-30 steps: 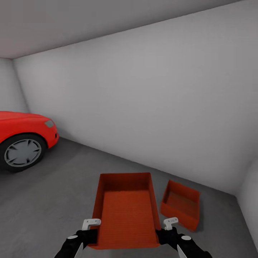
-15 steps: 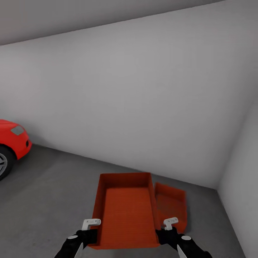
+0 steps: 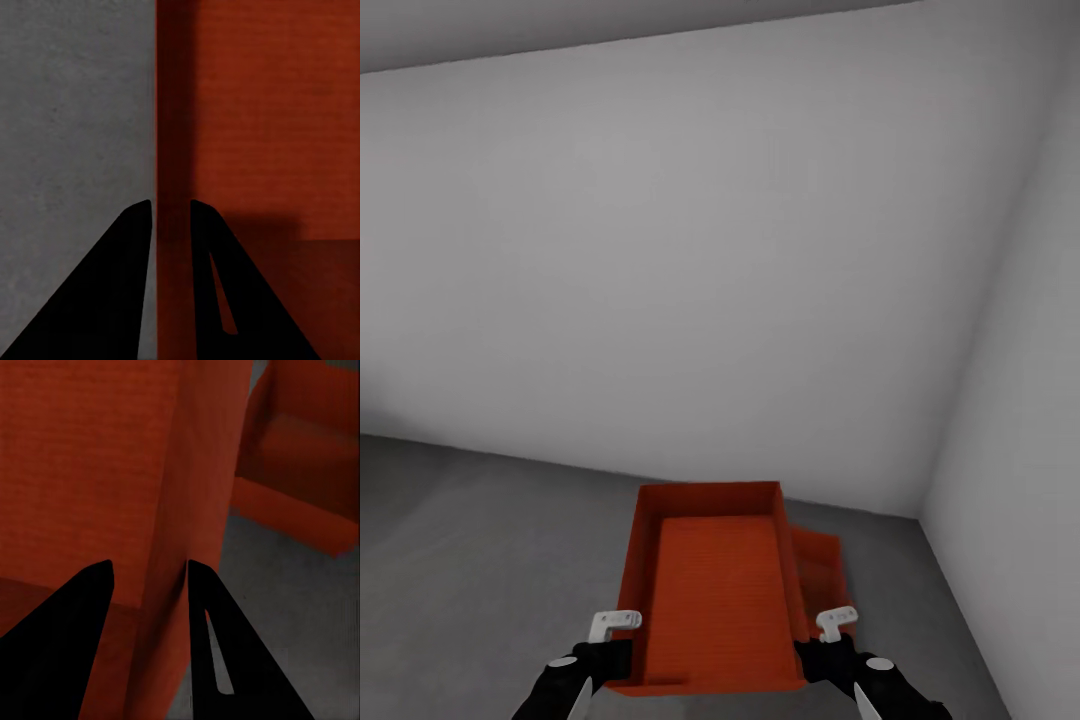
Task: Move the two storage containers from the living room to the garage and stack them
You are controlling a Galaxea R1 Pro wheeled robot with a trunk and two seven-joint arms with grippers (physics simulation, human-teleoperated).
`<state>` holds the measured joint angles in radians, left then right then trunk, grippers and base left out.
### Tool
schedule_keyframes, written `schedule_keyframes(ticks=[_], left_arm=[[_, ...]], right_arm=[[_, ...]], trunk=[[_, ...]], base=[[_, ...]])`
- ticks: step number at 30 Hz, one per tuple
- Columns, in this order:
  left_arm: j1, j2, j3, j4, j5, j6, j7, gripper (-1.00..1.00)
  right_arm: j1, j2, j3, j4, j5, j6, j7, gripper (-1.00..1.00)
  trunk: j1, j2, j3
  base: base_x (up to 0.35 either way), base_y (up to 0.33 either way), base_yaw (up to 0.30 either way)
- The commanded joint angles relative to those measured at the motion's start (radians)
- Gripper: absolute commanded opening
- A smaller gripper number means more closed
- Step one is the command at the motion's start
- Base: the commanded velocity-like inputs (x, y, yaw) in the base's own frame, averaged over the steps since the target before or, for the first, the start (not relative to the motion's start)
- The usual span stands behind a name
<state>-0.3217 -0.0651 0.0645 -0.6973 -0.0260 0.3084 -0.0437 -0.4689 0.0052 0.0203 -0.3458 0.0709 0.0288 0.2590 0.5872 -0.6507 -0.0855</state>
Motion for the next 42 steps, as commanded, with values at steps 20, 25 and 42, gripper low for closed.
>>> schedule_keyframes(ticks=[20, 25, 42], left_arm=[[0.000, 0.021, 0.009, -0.001, -0.025, 0.006, 0.029, -1.00], [0.000, 0.021, 0.009, -0.001, -0.025, 0.006, 0.029, -1.00], [0.000, 0.022, 0.009, -0.001, -0.025, 0.006, 0.028, -1.00]], right_arm=[[-0.001, -0.001, 0.023, -0.004, -0.009, -0.006, 0.100, -1.00], [0.000, -0.001, 0.024, -0.004, -0.008, -0.006, 0.100, -1.00], [-0.001, -0.001, 0.023, -0.004, -0.007, -0.006, 0.100, -1.00]], trunk=[[0.001, -0.001, -0.002], [0.001, -0.001, -0.002], [0.001, -0.001, -0.002]], base=[[0.324, -0.020, -0.300], [0.324, -0.103, -0.300], [0.324, -0.011, -0.049]])
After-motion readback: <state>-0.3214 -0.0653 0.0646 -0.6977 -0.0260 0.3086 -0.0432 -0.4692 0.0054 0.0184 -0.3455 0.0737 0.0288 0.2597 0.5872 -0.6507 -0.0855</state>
